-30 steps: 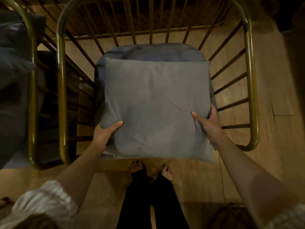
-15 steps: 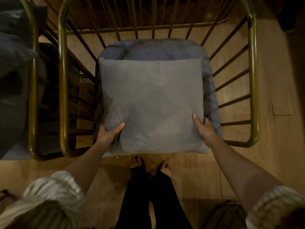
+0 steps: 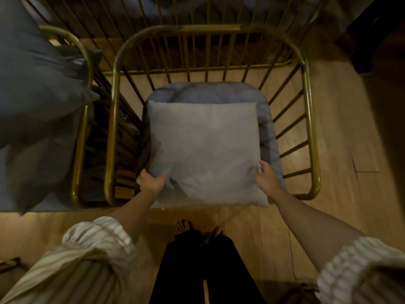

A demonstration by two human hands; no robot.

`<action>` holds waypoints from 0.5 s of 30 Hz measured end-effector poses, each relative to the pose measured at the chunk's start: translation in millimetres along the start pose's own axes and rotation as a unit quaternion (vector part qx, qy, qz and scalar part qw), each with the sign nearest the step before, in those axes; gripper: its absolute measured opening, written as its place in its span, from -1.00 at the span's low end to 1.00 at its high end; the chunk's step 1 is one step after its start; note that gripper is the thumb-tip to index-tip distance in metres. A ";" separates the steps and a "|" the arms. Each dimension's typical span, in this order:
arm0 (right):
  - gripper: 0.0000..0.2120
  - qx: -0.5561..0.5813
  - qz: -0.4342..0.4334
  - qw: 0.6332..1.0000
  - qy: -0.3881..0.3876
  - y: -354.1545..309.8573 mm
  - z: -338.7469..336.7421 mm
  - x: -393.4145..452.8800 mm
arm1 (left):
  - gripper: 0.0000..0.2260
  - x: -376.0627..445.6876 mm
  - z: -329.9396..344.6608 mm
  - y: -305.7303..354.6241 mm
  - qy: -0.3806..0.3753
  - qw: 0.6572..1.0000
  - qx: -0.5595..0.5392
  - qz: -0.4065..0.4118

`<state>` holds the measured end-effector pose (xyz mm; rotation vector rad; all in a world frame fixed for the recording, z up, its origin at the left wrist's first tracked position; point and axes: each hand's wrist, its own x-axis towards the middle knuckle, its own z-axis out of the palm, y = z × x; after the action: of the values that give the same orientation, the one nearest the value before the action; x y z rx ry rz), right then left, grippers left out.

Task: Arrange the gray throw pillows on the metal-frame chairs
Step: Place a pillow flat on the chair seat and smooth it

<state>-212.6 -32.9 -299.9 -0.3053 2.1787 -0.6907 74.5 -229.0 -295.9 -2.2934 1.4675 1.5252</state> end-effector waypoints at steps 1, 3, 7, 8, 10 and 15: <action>-0.51 -0.029 -0.024 0.999 -0.014 -10.1 -5.2 -6.3 | -0.19 -8.9 -4.7 5.3 0.001 1.000 0.000 0.015; -0.50 -0.063 -0.060 0.995 -0.039 -30.8 -15.3 -17.7 | -0.20 -25.5 -16.9 15.4 0.007 0.999 0.003 0.052; -0.51 -0.089 -0.109 0.989 -0.049 -79.1 -32.4 -43.9 | -0.25 -55.3 -55.4 28.4 0.049 0.992 0.012 0.115; -0.51 -0.091 -0.123 0.987 -0.047 -92.2 -34.4 -50.2 | -0.26 -62.6 -66.1 31.3 0.065 0.990 0.006 0.127; -0.53 -0.089 -0.147 0.984 -0.049 -117.6 -35.3 -61.9 | -0.28 -73.0 -87.2 38.2 0.087 0.987 -0.014 0.131; -0.57 -0.092 -0.216 0.970 -0.060 -198.6 -9.5 -91.8 | -0.33 -81.7 -167.5 41.6 0.135 0.980 -0.092 0.113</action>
<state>-163.7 -152.7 -123.3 -0.9145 2.0789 -0.6823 157.4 -276.0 -130.5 -2.6069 1.7783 1.5061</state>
